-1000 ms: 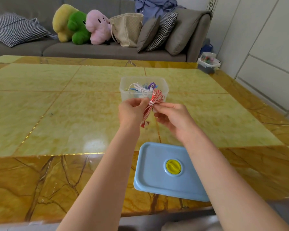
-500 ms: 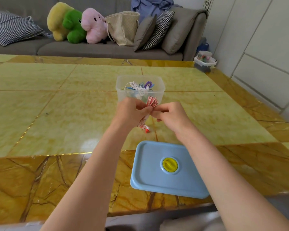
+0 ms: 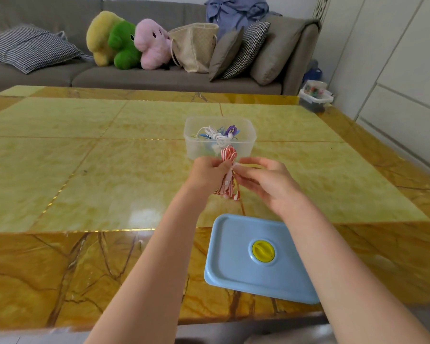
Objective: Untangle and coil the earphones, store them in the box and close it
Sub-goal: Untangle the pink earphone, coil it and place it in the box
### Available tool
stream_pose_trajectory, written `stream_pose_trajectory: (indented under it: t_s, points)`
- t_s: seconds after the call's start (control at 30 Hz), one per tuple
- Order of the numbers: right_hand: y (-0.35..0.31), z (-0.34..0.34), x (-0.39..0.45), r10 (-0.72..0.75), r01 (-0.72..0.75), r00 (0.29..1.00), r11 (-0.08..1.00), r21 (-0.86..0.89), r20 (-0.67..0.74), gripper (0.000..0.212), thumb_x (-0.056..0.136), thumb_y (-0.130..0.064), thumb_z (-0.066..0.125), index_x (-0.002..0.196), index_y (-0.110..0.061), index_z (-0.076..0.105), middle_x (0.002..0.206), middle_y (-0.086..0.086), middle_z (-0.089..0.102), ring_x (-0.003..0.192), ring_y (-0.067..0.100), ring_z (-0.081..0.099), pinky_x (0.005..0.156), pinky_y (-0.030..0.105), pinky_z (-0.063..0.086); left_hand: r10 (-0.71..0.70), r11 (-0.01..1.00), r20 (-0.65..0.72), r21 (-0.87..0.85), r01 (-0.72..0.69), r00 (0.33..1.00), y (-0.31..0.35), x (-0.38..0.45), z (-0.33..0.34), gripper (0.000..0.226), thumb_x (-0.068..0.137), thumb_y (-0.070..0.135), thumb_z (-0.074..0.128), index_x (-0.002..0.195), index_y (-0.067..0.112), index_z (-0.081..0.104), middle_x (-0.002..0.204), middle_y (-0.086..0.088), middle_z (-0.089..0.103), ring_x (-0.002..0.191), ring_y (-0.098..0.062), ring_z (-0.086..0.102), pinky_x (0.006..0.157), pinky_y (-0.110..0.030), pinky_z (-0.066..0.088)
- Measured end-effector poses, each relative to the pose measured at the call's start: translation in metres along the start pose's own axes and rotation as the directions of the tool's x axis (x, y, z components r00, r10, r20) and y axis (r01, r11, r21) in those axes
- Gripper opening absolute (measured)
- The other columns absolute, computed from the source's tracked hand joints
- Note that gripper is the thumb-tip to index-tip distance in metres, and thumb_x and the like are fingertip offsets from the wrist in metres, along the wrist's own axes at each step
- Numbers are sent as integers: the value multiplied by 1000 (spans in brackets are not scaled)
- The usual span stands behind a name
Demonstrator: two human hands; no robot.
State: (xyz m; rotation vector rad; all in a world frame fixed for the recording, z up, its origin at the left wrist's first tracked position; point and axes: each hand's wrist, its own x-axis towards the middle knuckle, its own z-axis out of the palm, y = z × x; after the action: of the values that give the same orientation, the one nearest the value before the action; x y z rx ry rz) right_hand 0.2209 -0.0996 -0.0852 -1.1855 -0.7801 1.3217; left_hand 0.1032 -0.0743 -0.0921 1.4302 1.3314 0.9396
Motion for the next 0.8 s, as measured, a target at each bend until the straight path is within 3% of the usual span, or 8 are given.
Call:
stream_pose_trajectory:
  t_s: [0.13,0.23,0.33,0.4,0.47,0.53,0.67,0.8]
  points:
    - [1,-1,0,-14,14,1000,993,-117,0,21,81,5,64,102,6,65,73,8,63,52,7,59,53,14,51,11,1000,51,-25,-9,999,2,-2,0,26,97,16,49,79,5,65,80,-17,63,79,-23,55,65,-25,41]
    - [-1,-5,-2,-9,1,999,985,-171,-46,8,79,-3,70,87,-6,68,73,3,62,63,11,55,51,15,50,44,998,86,-38,-41,995,4,-4,-2,33,96,18,50,67,9,62,66,-8,59,76,-23,55,65,-25,40]
    - [-2,-3,-4,-21,15,999,992,-126,-48,9,79,2,68,77,-6,64,69,6,61,60,13,55,51,14,50,43,999,79,-8,-42,996,6,-4,0,18,90,20,60,97,7,70,79,-7,64,76,-16,56,64,-20,41]
    - [-2,-1,-3,-92,77,994,978,-195,-66,14,80,4,66,72,-7,63,67,7,61,52,10,58,51,14,50,35,999,72,-14,-34,997,6,-4,0,22,87,20,64,105,8,68,85,-8,65,75,-16,58,64,-19,45]
    - [-2,1,-1,-158,139,986,959,-247,-59,16,82,3,65,71,-8,63,66,7,61,47,4,58,52,13,49,24,995,117,-97,-12,993,6,-4,-2,22,88,18,62,107,8,67,92,-10,68,83,-20,63,76,-23,49]
    - [-5,2,0,-175,163,984,958,-238,-30,14,84,2,63,74,-9,63,68,7,62,47,3,58,51,13,48,8,982,178,-189,26,984,6,-5,-7,19,90,16,59,105,8,67,93,-10,69,85,-19,64,79,-25,49]
    - [-11,-1,-1,-121,125,992,975,-181,36,10,84,0,62,80,-9,64,70,4,62,56,7,57,52,14,48,-39,947,224,-303,108,974,8,-7,-11,9,91,12,57,94,12,66,73,-1,63,62,-9,55,62,-17,45]
    - [-12,1,2,-96,94,994,995,-39,-48,13,83,5,60,76,-6,63,61,2,65,56,9,57,53,14,50,-93,931,151,-337,140,984,4,-3,-12,7,91,16,58,90,19,64,80,2,63,69,-10,55,79,-27,39]
